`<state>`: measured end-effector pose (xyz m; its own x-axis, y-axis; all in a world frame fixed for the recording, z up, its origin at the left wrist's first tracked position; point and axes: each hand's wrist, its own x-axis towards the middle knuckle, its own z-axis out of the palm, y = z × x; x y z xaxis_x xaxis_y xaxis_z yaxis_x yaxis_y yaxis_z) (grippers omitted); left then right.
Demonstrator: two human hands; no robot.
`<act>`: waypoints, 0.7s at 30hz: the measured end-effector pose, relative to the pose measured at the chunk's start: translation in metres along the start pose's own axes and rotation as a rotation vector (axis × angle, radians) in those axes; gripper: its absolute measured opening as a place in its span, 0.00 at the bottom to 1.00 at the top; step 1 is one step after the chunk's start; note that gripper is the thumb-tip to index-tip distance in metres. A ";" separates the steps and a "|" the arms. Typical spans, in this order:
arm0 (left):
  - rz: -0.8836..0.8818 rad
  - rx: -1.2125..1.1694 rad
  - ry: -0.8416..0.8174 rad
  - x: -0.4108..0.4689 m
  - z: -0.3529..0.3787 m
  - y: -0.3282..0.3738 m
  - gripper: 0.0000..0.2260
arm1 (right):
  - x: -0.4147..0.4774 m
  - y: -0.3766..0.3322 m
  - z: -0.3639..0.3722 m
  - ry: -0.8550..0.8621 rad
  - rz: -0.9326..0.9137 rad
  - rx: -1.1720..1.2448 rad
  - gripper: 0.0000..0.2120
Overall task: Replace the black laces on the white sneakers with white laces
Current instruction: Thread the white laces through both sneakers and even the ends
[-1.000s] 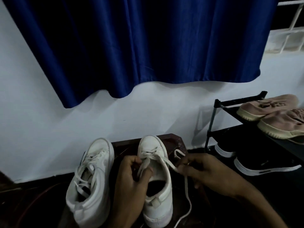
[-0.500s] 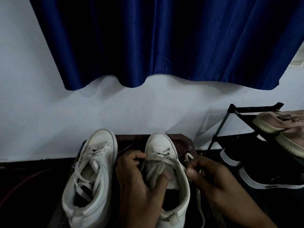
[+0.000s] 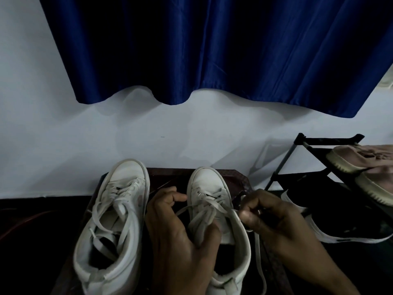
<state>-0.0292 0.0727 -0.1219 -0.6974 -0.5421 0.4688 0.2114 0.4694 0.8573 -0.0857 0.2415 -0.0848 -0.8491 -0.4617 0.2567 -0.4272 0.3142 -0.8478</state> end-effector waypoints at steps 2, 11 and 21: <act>0.001 0.009 -0.002 0.000 0.000 0.000 0.25 | -0.005 0.001 -0.011 -0.080 0.041 0.045 0.16; 0.006 -0.017 0.003 0.000 0.000 -0.001 0.24 | -0.015 0.004 -0.042 -0.300 0.268 -0.091 0.10; -0.013 -0.009 0.015 -0.003 0.003 -0.002 0.24 | -0.013 0.004 -0.030 -0.448 0.198 -0.200 0.05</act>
<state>-0.0300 0.0753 -0.1259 -0.6898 -0.5587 0.4604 0.2082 0.4560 0.8653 -0.0857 0.2737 -0.0772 -0.7223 -0.6729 -0.1596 -0.3602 0.5631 -0.7437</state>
